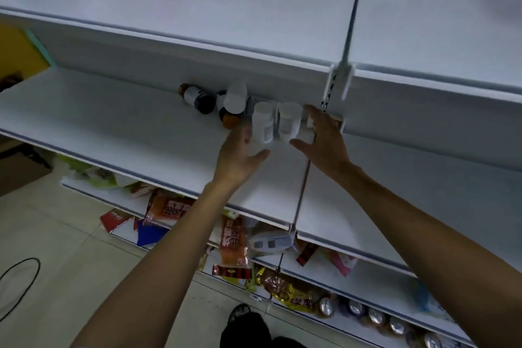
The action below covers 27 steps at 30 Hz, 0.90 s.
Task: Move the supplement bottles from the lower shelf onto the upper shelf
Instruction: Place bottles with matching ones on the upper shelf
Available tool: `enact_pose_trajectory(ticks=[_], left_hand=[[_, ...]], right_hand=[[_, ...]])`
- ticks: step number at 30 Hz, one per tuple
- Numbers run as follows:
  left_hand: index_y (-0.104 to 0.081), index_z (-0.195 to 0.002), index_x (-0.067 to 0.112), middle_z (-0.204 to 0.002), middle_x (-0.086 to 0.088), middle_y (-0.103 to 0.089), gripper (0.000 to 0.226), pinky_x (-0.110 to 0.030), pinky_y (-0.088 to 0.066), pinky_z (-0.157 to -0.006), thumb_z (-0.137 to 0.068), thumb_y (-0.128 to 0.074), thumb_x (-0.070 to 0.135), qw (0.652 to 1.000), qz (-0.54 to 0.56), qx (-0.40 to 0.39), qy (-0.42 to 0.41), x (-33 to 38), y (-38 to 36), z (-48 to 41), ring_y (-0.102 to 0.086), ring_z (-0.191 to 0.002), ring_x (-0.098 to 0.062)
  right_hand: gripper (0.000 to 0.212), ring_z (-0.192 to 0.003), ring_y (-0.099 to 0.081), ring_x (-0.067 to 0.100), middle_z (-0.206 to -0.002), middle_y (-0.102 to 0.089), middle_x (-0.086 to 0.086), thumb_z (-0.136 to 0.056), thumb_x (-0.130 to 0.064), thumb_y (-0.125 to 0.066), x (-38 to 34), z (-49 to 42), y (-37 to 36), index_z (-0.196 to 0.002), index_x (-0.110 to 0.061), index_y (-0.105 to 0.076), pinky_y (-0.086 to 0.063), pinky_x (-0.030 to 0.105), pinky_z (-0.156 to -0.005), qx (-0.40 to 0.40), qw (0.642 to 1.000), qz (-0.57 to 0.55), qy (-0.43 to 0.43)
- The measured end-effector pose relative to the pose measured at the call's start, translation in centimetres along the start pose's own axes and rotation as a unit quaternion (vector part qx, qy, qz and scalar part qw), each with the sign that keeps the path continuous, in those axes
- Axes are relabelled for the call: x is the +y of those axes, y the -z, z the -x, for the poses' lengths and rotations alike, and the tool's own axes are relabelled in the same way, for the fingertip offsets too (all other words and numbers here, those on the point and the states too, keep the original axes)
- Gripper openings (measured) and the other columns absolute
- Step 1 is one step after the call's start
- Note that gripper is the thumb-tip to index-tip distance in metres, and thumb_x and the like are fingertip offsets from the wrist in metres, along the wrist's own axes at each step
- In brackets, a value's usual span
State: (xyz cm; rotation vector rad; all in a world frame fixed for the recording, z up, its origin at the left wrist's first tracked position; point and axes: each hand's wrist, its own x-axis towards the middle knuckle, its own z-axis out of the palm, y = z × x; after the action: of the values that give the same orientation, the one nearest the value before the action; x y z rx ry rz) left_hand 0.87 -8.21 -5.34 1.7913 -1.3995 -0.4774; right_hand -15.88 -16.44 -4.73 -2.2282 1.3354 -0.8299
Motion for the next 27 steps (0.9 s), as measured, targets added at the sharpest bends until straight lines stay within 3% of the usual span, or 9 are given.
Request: enact_pose_trajectory(ticks=[2, 6, 8, 10, 13, 15, 17, 23, 27], left_hand=[[-0.042, -0.129, 0.011, -0.122, 0.001, -0.054, 0.062, -0.024, -0.042, -0.082, -0.078, -0.074, 0.025, 0.999, 0.021, 0.010, -0.023, -0.1, -0.2, -2.0, -0.053, -0.108, -0.015], [-0.036, -0.135, 0.005, -0.131, -0.012, -0.050, 0.077, -0.035, -0.049, -0.090, -0.075, -0.076, 0.032, 0.999, 0.006, -0.006, -0.050, -0.2, -1.2, -5.2, -0.050, -0.118, -0.025], [-0.037, -0.135, 0.004, -0.131, -0.015, -0.047, 0.077, -0.032, -0.045, -0.091, -0.077, -0.074, 0.037, 0.999, -0.027, -0.012, -0.045, 0.0, -1.4, -6.6, -0.048, -0.119, -0.027], [-0.038, -0.135, 0.004, -0.130, -0.017, -0.045, 0.069, -0.027, -0.037, -0.086, -0.082, -0.069, 0.037, 0.995, -0.089, -0.020, -0.029, 0.7, -1.2, -7.4, -0.045, -0.119, -0.030], [-0.050, -0.124, 0.006, -0.124, -0.016, -0.052, 0.056, -0.029, -0.035, -0.087, -0.081, -0.068, 0.037, 0.992, -0.108, -0.044, -0.042, 1.2, -0.8, -7.2, -0.045, -0.116, -0.030], [-0.053, -0.115, 0.007, -0.117, -0.014, -0.054, 0.058, -0.033, -0.041, -0.087, -0.072, -0.074, 0.040, 0.993, -0.080, -0.081, -0.040, 0.7, -0.7, -6.8, -0.048, -0.111, -0.029], [-0.052, -0.109, 0.006, -0.108, -0.007, -0.053, 0.054, -0.028, -0.041, -0.075, -0.069, -0.078, 0.031, 0.994, -0.018, -0.109, -0.021, 0.3, -0.1, -5.9, -0.052, -0.101, -0.023], [-0.051, -0.122, 0.019, -0.106, 0.007, -0.054, 0.048, -0.011, -0.040, -0.066, -0.078, -0.071, 0.014, 0.982, 0.124, -0.129, 0.055, 0.5, 3.3, -2.1, -0.052, -0.095, -0.010], [-0.048, -0.125, 0.019, -0.112, -0.001, -0.059, 0.047, -0.023, -0.045, -0.076, -0.081, -0.066, 0.013, 0.967, 0.205, -0.102, 0.115, 1.6, 6.1, 0.9, -0.058, -0.099, -0.017]], right_hand=[[0.087, -0.128, -0.041, 0.027, -0.144, -0.040, 0.012, -0.076, -0.027, -0.076, -0.2, -1.6, -0.7, -0.146, -0.012, -0.027, -0.037, 0.038, -0.105, 0.002, 1.000, 0.002, -0.014], [0.094, -0.125, -0.044, 0.029, -0.142, -0.040, 0.013, -0.075, -0.031, -0.077, -0.7, -4.1, -1.6, -0.148, -0.014, -0.021, -0.040, 0.032, -0.095, -0.024, 0.999, 0.012, -0.047], [0.087, -0.118, -0.050, 0.030, -0.136, -0.045, 0.012, -0.078, -0.040, -0.073, -1.1, -4.8, -2.1, -0.147, -0.018, -0.025, -0.044, 0.032, -0.086, -0.034, 0.995, 0.024, -0.086], [0.074, -0.120, -0.049, 0.031, -0.135, -0.045, 0.012, -0.083, -0.044, -0.065, -1.9, -4.6, -2.4, -0.145, -0.023, -0.030, -0.044, 0.034, -0.089, -0.038, 0.992, 0.059, -0.104], [0.058, -0.118, -0.050, 0.030, -0.130, -0.048, 0.013, -0.083, -0.035, -0.068, -3.1, -3.7, -1.7, -0.133, -0.018, -0.045, -0.042, 0.030, -0.086, -0.025, 0.991, 0.035, -0.126], [0.060, -0.112, -0.052, 0.030, -0.123, -0.050, 0.014, -0.077, -0.032, -0.073, -3.2, -2.9, -1.1, -0.125, -0.011, -0.046, -0.045, 0.032, -0.082, -0.021, 0.987, 0.022, -0.158], [0.064, -0.108, -0.052, 0.032, -0.119, -0.046, 0.015, -0.074, -0.030, -0.075, -3.1, -1.9, -0.7, -0.122, -0.007, -0.041, -0.046, 0.033, -0.078, -0.030, 0.980, 0.024, -0.196], [0.063, -0.111, -0.047, 0.022, -0.128, -0.039, 0.012, -0.072, -0.020, -0.078, -5.1, 1.5, 0.4, -0.125, -0.007, -0.046, -0.040, 0.022, -0.084, 0.026, 0.970, -0.072, -0.231], [0.060, -0.100, -0.046, 0.015, -0.119, -0.046, 0.007, -0.072, -0.010, -0.076, -7.5, 4.3, 1.4, -0.123, -0.012, -0.045, -0.036, 0.017, -0.072, -0.003, 0.972, -0.133, -0.195]])
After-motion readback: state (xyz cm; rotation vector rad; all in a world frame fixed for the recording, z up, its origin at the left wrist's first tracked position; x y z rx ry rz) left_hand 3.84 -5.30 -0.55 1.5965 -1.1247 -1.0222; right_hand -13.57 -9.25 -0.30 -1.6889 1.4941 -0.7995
